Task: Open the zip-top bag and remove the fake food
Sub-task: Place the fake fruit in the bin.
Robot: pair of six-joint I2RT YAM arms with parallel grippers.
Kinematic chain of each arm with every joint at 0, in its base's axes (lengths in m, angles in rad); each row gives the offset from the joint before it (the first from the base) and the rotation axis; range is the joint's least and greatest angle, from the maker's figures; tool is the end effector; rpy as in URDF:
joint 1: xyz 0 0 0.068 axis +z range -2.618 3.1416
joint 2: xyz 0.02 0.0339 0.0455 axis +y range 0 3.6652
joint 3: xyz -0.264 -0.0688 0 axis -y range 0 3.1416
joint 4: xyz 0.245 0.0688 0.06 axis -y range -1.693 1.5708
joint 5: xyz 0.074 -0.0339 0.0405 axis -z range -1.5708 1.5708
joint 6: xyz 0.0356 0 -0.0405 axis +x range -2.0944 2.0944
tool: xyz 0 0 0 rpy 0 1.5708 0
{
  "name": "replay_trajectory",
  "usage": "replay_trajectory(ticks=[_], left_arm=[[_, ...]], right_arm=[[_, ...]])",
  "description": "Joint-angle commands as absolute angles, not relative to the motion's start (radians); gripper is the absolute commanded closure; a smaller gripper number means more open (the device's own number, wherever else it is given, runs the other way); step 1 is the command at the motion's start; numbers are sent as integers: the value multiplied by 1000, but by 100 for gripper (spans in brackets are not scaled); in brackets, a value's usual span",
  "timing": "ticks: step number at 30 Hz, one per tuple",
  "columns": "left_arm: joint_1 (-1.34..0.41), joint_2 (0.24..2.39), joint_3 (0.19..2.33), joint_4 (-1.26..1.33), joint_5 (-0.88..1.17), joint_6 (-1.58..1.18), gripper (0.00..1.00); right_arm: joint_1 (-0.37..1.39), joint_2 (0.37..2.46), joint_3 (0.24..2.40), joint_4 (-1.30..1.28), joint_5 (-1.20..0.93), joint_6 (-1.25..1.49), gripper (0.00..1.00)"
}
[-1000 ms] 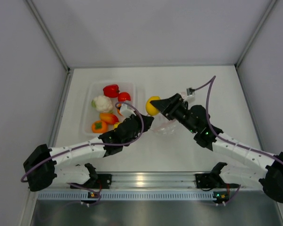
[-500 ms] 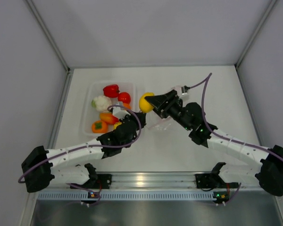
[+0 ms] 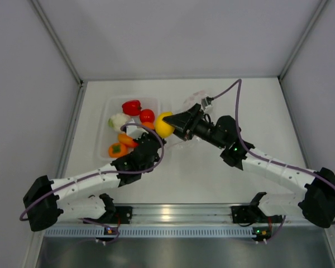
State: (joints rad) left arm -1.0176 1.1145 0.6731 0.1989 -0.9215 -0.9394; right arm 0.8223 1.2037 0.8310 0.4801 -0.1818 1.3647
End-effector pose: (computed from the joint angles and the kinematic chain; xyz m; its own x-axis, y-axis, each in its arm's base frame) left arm 0.1521 -0.1923 0.2771 -0.1618 -0.6669 -0.7274 -0.0380 0.7408 -0.6707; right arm 0.1883 0.2122 0.3383 -0.8102 0.5423 -0.2224 -0.2439 0.0331 0.9692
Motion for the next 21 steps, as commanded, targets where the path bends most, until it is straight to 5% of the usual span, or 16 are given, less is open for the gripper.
replay_trajectory(ticks=[1,6,21], left_arm=[[-973,1072,667,178,-927,-934,100],[-968,1052,673,181,-907,-931,100],[-936,1019,672,307,-781,-769,100]], right_arm=[[822,1181,818,544,-251,1380,100],[816,1177,772,657,-340,1436,100],[799,1034,790,382,-612,1180,100]])
